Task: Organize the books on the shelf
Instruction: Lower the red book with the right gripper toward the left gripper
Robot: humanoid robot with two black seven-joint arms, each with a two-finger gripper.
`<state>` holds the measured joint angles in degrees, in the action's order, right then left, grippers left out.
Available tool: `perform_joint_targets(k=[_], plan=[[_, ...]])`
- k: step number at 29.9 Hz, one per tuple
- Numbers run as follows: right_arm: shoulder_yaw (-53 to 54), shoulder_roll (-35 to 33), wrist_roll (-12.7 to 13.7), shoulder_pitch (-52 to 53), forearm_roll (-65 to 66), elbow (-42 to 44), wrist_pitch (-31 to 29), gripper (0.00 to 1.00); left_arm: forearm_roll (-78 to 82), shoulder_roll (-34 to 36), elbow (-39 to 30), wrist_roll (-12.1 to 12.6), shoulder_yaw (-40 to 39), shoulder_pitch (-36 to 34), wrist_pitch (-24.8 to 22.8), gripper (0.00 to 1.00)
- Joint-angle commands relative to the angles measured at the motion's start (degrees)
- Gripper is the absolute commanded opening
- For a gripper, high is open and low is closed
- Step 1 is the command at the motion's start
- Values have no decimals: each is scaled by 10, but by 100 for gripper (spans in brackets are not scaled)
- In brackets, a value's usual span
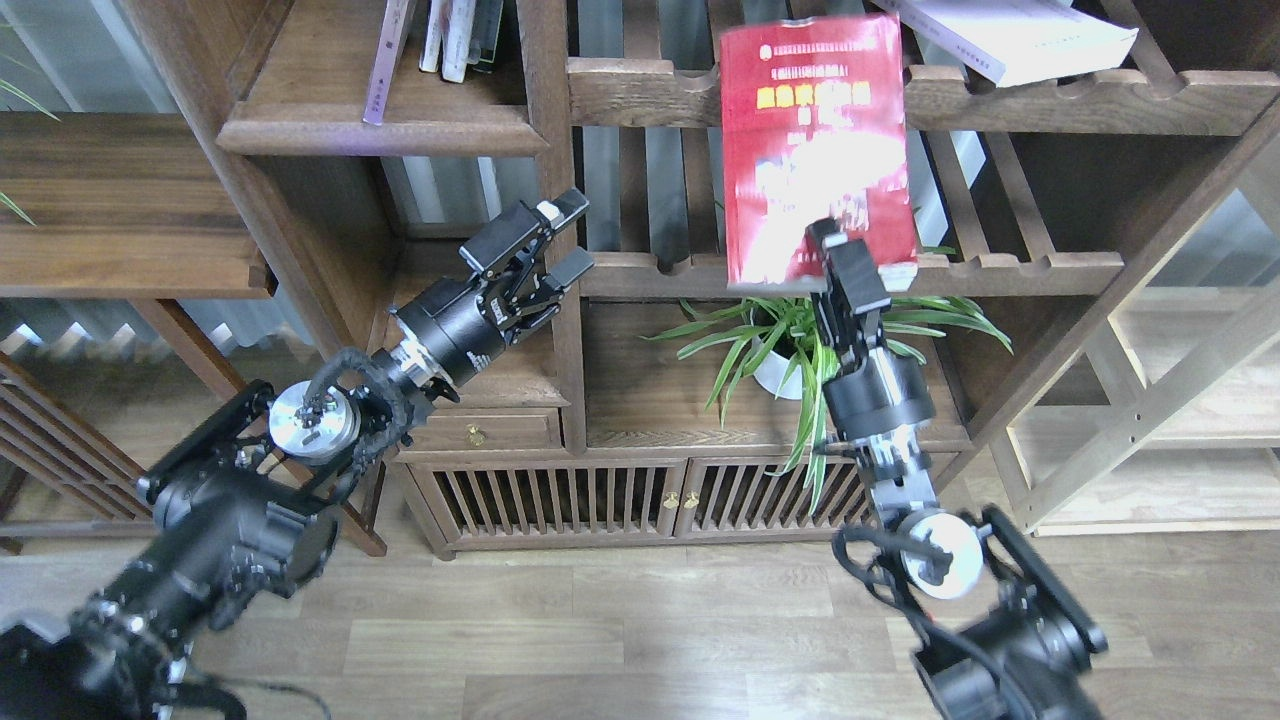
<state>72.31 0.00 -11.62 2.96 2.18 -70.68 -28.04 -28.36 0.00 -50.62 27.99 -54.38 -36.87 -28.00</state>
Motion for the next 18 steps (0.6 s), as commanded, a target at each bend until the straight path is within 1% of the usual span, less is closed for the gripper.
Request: perform_joint_targets(k=[1, 9, 14, 18], plan=[[-12, 0, 1, -38, 10, 0, 0, 2, 4, 4, -11, 0, 7, 37, 0, 98], [-34, 0, 10, -117, 38, -2, 0, 2, 1, 58, -19, 0, 5, 101, 0, 98], [-80, 0, 11, -121, 55, -2, 0, 2, 1, 71, -20, 0, 6, 146, 0, 98], [-124, 0, 11, -121, 69, 2, 0, 2, -1, 94, -41, 0, 4, 188, 0, 98]])
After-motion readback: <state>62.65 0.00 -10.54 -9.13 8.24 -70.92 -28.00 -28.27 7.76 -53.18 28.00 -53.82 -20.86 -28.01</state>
